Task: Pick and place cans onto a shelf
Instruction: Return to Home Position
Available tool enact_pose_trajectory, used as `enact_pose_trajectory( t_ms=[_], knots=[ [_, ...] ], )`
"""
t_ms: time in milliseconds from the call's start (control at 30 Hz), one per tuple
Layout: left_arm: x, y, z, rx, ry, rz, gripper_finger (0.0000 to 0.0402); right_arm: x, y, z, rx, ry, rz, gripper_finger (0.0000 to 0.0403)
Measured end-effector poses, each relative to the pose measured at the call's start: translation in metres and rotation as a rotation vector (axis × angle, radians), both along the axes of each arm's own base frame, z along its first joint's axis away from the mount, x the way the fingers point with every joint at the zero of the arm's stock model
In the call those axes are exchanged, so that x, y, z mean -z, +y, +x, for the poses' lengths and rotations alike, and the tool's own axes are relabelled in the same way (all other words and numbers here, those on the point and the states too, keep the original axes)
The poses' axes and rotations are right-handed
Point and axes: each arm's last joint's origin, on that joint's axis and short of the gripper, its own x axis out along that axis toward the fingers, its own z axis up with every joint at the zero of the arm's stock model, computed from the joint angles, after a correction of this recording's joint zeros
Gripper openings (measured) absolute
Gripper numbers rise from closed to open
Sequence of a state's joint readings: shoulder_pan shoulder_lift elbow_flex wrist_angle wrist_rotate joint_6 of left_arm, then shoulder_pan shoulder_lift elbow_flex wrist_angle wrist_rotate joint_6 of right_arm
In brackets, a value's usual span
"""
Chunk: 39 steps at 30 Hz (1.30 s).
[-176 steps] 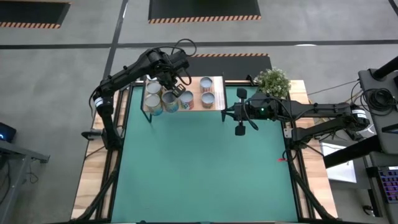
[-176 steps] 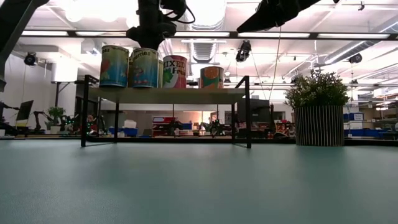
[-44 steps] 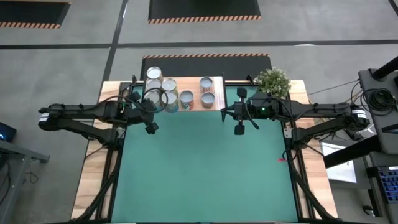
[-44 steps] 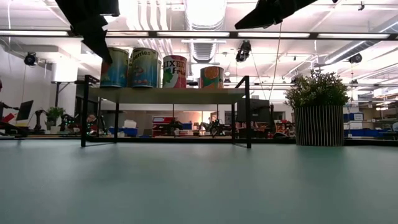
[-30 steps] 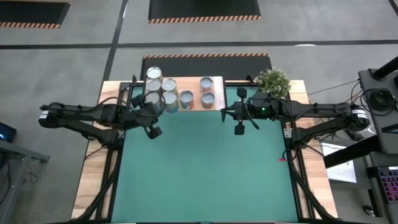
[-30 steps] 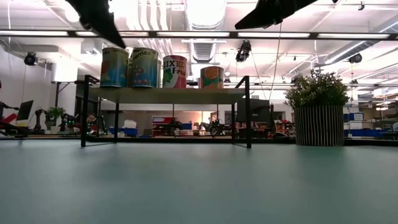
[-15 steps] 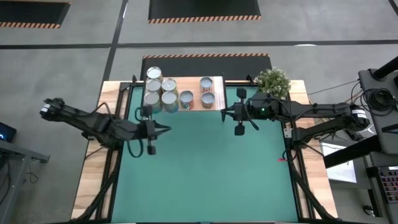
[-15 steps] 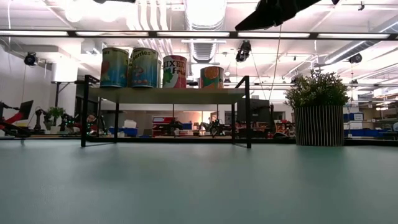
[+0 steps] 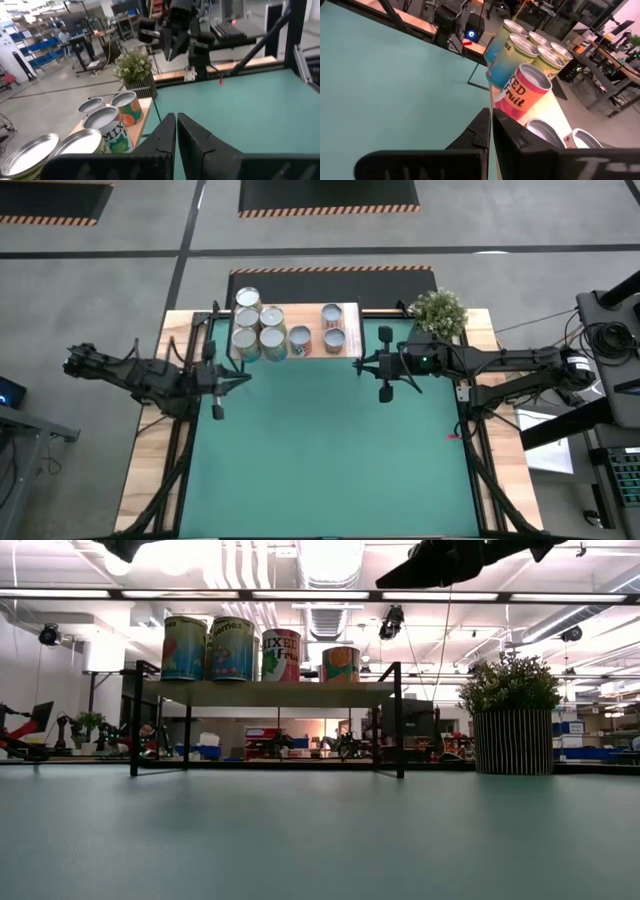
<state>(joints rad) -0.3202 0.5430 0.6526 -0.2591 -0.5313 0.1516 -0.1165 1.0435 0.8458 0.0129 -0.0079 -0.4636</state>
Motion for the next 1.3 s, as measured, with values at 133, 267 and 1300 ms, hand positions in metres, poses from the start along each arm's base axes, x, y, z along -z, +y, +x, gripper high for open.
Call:
enact_pose_trajectory(
  t_ms=[133,267,1300],
  knots=[
    [0.006,0.004,-0.012,0.000,-0.053,-0.017,0.0000,0.002,0.001,-0.007,-0.015,-0.006,0.016,0.0009],
    [0.012,0.007,-0.022,0.000,-0.096,-0.030,0.0000,0.004,0.003,-0.018,-0.020,-0.026,0.029,0.0009],
    [0.031,0.016,-0.049,0.000,-0.203,-0.063,0.0000,0.048,0.013,-0.106,-0.002,-0.172,0.115,0.0009]
  ],
)
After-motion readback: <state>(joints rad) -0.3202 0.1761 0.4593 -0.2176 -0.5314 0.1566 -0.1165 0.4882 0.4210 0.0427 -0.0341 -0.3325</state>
